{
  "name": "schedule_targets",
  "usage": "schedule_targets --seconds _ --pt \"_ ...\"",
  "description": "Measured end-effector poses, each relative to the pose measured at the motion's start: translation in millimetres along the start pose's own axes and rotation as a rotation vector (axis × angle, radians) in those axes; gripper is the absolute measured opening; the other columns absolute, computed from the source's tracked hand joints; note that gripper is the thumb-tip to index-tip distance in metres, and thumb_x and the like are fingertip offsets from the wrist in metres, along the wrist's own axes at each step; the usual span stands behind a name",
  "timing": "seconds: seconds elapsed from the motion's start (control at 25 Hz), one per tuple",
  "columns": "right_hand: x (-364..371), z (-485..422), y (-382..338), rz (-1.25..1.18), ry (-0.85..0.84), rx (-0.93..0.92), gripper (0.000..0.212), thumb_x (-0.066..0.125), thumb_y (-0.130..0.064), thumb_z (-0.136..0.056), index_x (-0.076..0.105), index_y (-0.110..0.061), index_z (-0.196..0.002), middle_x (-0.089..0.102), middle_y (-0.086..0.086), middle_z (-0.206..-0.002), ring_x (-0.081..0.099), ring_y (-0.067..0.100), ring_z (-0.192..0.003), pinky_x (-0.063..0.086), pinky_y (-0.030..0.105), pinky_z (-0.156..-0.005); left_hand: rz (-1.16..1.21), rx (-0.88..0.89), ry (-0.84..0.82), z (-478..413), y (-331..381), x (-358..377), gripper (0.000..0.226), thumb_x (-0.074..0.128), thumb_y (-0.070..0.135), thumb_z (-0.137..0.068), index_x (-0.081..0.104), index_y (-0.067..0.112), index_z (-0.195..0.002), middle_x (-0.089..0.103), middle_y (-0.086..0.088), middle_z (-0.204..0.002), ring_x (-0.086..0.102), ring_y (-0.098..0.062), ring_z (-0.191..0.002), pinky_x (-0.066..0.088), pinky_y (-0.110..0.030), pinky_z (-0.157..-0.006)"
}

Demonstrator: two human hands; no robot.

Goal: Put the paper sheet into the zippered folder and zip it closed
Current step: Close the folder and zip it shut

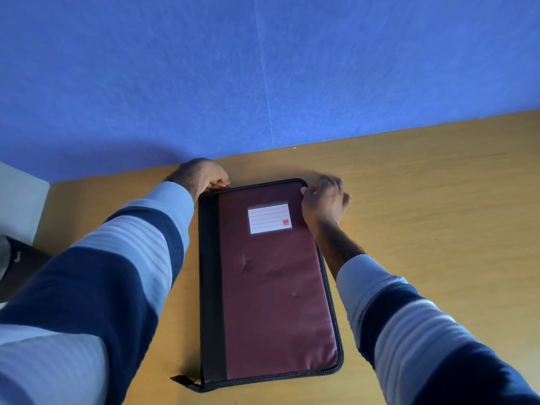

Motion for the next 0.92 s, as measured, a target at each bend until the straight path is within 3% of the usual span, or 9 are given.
schedule_targets --seconds 0.2,0.32,0.44,0.52,0.64,0.76,0.92 --pt "-1 1 -1 -0.003 0.019 -0.018 0.036 0.069 -0.025 -0.093 0.066 -0.003 -0.122 0.061 0.005 -0.138 0.039 0.024 -0.143 0.024 0.058 -0.117 0.069 -0.021 0.024 -5 -29 -22 0.019 0.061 0.011 -0.097 0.059 0.016 -0.079 0.061 0.003 -0.078 0.054 -0.013 -0.073 0.040 -0.029 -0.070" --pt "-2 1 0 -0.009 0.033 -0.014 0.035 0.070 -0.025 -0.092 0.067 -0.004 -0.120 0.061 0.004 -0.136 0.041 0.021 -0.140 0.024 0.053 -0.117 0.089 -0.081 0.068 -4 -52 -36 0.019 0.062 0.018 -0.097 0.061 0.018 -0.078 0.061 0.005 -0.079 0.052 -0.012 -0.073 0.035 -0.030 -0.063" --pt "1 0 0 0.025 0.025 -0.014 0.035 0.069 -0.026 -0.093 0.068 -0.006 -0.122 0.060 0.002 -0.137 0.040 0.019 -0.140 0.025 0.053 -0.118 0.143 -0.141 0.088 -8 -75 -44 0.020 0.065 0.025 -0.094 0.064 0.020 -0.075 0.063 0.005 -0.089 0.051 -0.013 -0.077 0.041 -0.033 -0.076" --pt "2 0 1 0.028 0.030 -0.016 0.039 0.069 -0.026 -0.093 0.066 -0.006 -0.127 0.060 0.003 -0.138 0.040 0.021 -0.141 0.025 0.054 -0.118 0.186 -0.132 0.127 -10 -81 -44 0.018 0.066 0.023 -0.094 0.064 0.016 -0.078 0.063 0.000 -0.096 0.053 -0.015 -0.078 0.044 -0.032 -0.075" --pt "4 1 -1 0.079 0.018 -0.040 0.040 0.066 -0.029 -0.094 0.066 -0.006 -0.127 0.059 0.004 -0.142 0.039 0.023 -0.142 0.027 0.050 -0.116 0.268 -0.004 0.291 -8 -82 -41 0.023 0.070 0.024 -0.091 0.070 0.004 -0.103 0.069 -0.009 -0.102 0.065 -0.024 -0.090 0.052 -0.033 -0.076" --pt "5 5 2 0.082 -0.051 -0.062 0.042 0.063 -0.028 -0.096 0.062 -0.005 -0.131 0.055 0.005 -0.147 0.036 0.025 -0.145 0.026 0.051 -0.119 0.236 0.154 0.447 22 -89 -31 0.031 0.061 0.028 -0.099 0.068 0.002 -0.113 0.071 -0.014 -0.110 0.066 -0.033 -0.103 0.047 -0.032 -0.080" --pt "0 43 16 0.107 -0.175 -0.119 0.047 0.061 -0.027 -0.096 0.056 -0.008 -0.139 0.051 0.008 -0.151 0.035 0.027 -0.147 0.028 0.049 -0.120 0.167 0.303 0.493 77 -119 13 0.038 0.051 0.029 -0.105 0.059 0.003 -0.131 0.064 -0.016 -0.124 0.062 -0.031 -0.113 0.044 -0.032 -0.086"
Point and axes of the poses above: each hand's wrist, its own z-axis away from the middle knuckle, its own x-axis out of the palm, y = z × x, the point moved 10 cm from there along -z, towards the middle knuckle
